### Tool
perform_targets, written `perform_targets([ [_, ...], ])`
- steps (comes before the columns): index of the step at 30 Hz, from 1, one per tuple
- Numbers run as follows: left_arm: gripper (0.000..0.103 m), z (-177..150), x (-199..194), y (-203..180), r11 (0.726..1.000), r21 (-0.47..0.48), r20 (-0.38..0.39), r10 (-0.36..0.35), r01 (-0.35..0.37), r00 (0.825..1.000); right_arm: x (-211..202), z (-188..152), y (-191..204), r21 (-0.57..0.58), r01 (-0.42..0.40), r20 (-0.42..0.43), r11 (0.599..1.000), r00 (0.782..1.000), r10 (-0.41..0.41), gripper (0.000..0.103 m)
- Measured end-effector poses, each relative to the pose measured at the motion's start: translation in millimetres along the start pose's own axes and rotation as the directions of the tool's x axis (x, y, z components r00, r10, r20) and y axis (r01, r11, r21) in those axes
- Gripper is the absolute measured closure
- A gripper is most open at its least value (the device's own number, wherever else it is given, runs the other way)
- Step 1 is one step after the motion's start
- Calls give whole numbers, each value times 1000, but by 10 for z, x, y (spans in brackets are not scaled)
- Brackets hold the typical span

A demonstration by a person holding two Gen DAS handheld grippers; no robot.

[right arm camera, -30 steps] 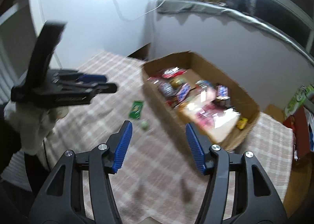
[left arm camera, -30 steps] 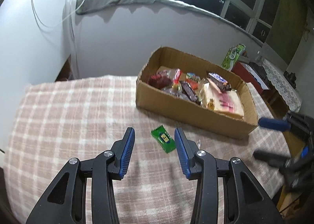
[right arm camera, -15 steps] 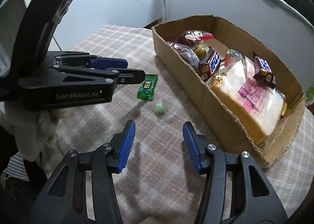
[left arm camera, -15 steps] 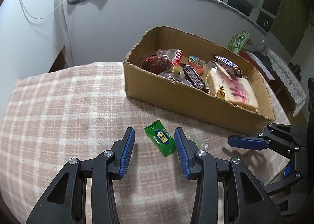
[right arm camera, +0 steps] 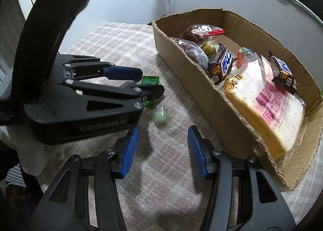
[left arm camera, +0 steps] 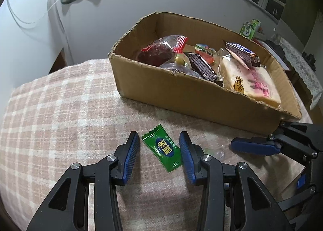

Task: Organize snacks
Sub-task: 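Grasp the green-wrapped candy with the left tool while the right tool grasps the small green round candy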

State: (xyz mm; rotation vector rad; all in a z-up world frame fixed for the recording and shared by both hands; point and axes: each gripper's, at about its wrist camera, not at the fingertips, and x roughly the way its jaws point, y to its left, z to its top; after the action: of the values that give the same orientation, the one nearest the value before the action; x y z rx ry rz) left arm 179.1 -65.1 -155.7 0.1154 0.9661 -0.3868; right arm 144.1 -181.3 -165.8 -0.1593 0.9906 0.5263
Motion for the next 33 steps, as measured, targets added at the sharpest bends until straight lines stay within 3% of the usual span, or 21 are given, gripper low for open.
perform_targets([
  [6, 73, -49, -49, 55, 999, 32, 10, 8, -9, 1000, 76, 27, 14, 0, -4, -5, 1000, 1000, 4, 50],
  [25, 76, -267, -245, 357, 1000, 15, 14, 22, -22, 1000, 335, 197, 298, -82, 19, -1, 996, 1000, -19, 50],
  [29, 76, -300, -285, 371, 1000, 16, 13, 21, -22, 1000, 394, 214, 453, -145, 47, -3, 988, 999, -48, 64],
  [33, 76, -359, -325, 388, 1000, 8, 18, 14, -14, 1000, 406, 220, 489, -150, 55, -8, 987, 998, -57, 66],
])
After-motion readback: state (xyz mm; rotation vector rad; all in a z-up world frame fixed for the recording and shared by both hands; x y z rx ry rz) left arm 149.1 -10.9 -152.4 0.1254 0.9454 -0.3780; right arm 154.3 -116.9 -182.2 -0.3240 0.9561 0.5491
